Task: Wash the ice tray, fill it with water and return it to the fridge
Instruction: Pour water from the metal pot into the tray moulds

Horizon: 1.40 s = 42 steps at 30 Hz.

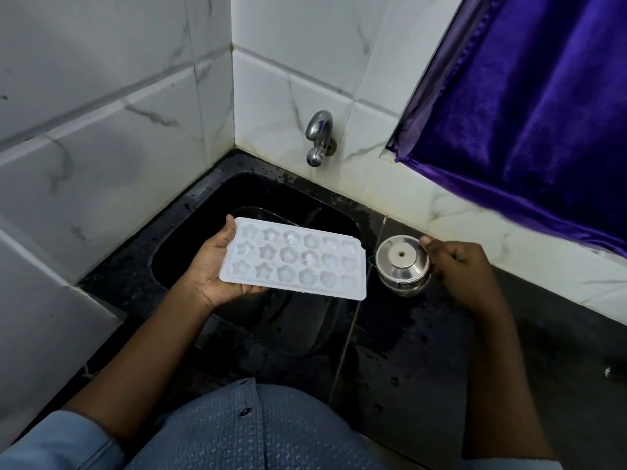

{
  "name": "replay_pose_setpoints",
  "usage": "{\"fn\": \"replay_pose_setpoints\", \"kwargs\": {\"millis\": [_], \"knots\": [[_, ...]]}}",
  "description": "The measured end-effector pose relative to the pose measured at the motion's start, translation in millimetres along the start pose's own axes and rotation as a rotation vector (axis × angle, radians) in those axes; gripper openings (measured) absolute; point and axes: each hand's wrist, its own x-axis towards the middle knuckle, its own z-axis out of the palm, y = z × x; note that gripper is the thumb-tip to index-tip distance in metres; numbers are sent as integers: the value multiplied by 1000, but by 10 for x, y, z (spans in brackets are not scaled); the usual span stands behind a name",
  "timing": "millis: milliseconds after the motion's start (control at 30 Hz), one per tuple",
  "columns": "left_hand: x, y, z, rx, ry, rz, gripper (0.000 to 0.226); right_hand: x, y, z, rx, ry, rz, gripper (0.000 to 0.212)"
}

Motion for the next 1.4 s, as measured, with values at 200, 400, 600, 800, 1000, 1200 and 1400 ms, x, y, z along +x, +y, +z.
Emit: {"fn": "replay_pose_setpoints", "kwargs": {"millis": [200, 400, 600, 800, 1000, 1200, 1400], "knots": [[48, -74, 86, 34, 33, -11, 74, 20, 877, 69, 306, 68, 149, 57], [110, -197, 177, 60, 38, -48, 74, 235, 1398, 116, 401, 91, 269, 56], [187, -280, 296, 91, 22, -54, 74, 519, 1614, 222, 453, 18, 398, 49], [237, -345, 388, 106, 8, -57, 74, 813, 1665, 333, 445, -52, 403, 37], [291, -387, 407, 94, -22, -72, 75, 975, 1708, 419, 435, -91, 439, 39], [330, -365, 398, 93, -49, -89, 77, 1035, 1866, 391, 425, -69, 492, 41], [367, -331, 424, 124, -25, -88, 76, 1067, 1877, 366, 336, -43, 514, 46]]}}
